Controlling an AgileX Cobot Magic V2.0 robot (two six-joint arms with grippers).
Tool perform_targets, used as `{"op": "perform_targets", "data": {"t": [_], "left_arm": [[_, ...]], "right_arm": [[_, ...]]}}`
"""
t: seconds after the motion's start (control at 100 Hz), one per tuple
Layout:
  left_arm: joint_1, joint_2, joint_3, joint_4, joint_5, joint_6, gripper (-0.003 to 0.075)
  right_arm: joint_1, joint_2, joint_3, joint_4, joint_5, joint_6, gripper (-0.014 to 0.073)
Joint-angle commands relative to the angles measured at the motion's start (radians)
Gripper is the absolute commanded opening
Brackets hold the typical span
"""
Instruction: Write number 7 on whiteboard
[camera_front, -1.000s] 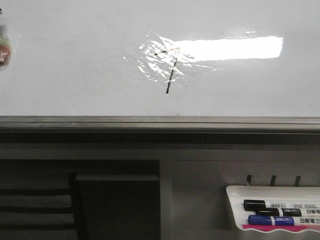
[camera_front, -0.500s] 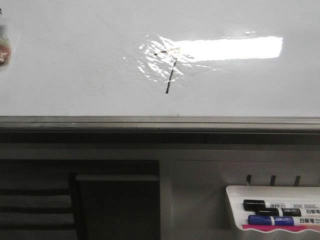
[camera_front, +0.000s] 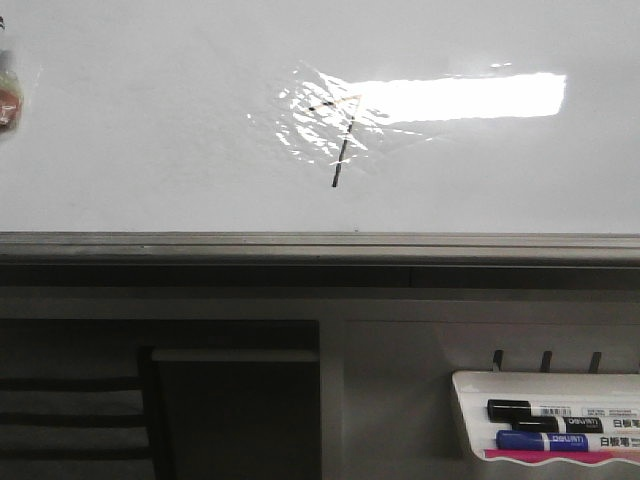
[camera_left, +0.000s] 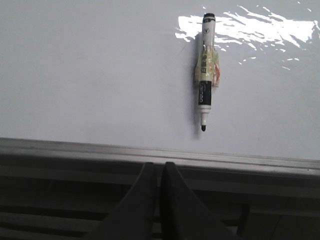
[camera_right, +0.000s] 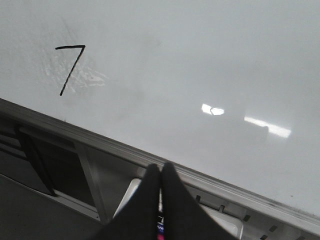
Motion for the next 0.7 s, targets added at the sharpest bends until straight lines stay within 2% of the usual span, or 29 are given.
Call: {"op": "perform_targets", "data": {"t": [0.0, 0.24, 0.41, 0.58, 0.69], "left_arm": [[0.003, -0.065, 0.032, -0.034, -0.087, -0.007, -0.002], [-0.001, -0.071, 0.136, -0.034, -0.255, -0.007, -0.002], [-0.001, -0.071, 0.135, -0.023, -0.269, -0.005, -0.002], [-0.001, -0.071, 0.135, -0.023, -0.307, 0.095, -0.002], [-0.001, -0.071, 0.135, -0.027, -0.314, 0.098, -0.002]], "right_arm": [[-0.007, 0.003, -0.025, 0.008, -0.078, -0.001, -0.0071], [-0.007, 0.005, -0.025, 0.008, -0.076, -0.001, -0.0071], [-0.007, 0.005, -0.025, 0.008, -0.076, -0.001, -0.0071], [-0.007, 0.005, -0.025, 0.008, -0.076, -0.001, -0.0071], [-0.007, 0.005, -0.025, 0.008, -0.076, -0.001, -0.0071]]}}
